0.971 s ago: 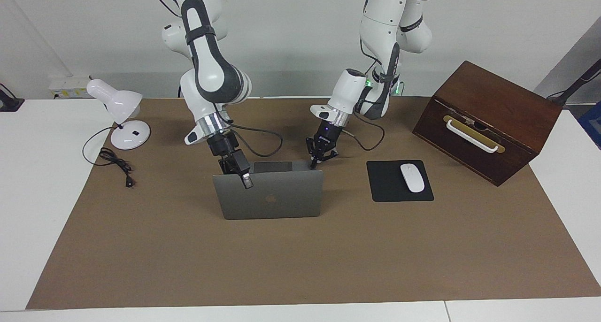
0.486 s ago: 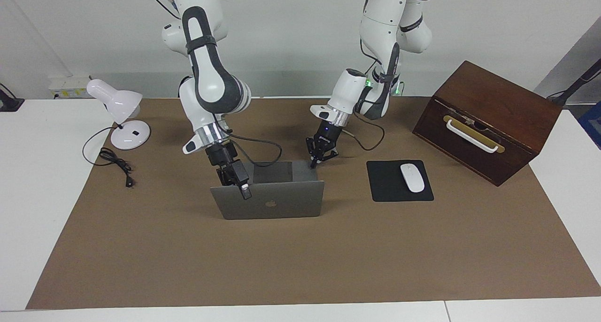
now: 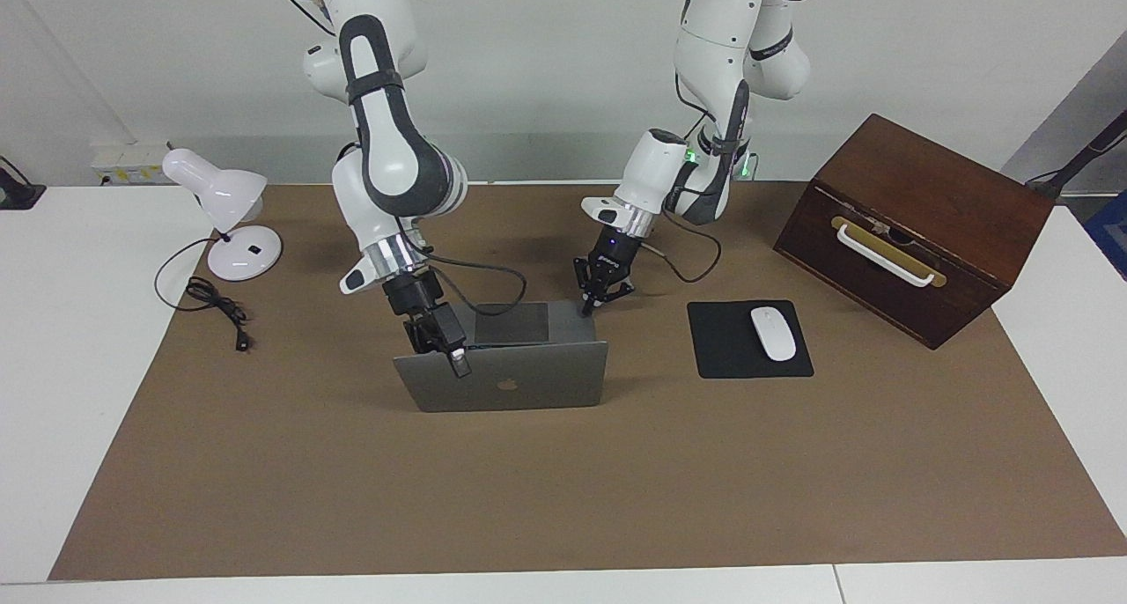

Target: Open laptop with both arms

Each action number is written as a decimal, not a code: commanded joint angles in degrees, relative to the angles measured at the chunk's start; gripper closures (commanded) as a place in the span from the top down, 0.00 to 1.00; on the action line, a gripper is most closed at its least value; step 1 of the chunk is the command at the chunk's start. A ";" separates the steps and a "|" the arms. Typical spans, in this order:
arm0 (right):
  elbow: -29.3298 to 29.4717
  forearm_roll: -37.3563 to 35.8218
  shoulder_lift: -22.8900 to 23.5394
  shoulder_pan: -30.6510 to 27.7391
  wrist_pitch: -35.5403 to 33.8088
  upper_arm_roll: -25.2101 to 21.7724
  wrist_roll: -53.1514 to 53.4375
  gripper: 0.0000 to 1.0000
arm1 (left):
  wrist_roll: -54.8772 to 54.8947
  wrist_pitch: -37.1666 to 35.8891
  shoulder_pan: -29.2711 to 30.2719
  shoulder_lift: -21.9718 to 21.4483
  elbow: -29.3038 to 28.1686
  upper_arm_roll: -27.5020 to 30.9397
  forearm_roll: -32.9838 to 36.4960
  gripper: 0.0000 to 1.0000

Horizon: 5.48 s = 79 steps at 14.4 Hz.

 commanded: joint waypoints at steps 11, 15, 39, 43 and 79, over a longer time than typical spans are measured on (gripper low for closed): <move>1.62 -0.72 -4.15 11.51 8.74 0.29 5.18 1.00 | 0.42 0.87 -1.36 2.38 0.43 0.95 0.12 0.00; 6.45 -7.37 -4.86 11.79 8.66 0.38 4.57 1.00 | 0.42 0.87 -1.10 2.38 0.52 0.95 -0.14 0.00; 15.25 -107.94 -16.00 -22.05 -73.32 -1.47 33.82 1.00 | 0.85 -56.68 13.04 -14.49 22.56 1.22 -1.37 0.00; 12.02 -109.70 -23.47 -24.51 -82.46 -1.20 35.51 1.00 | 5.85 -66.52 18.49 -15.46 27.75 1.22 -1.37 0.00; 10.07 -112.60 -25.42 -22.31 -80.55 -0.50 39.20 1.00 | -3.10 -109.79 37.49 -17.30 50.88 1.66 0.39 1.00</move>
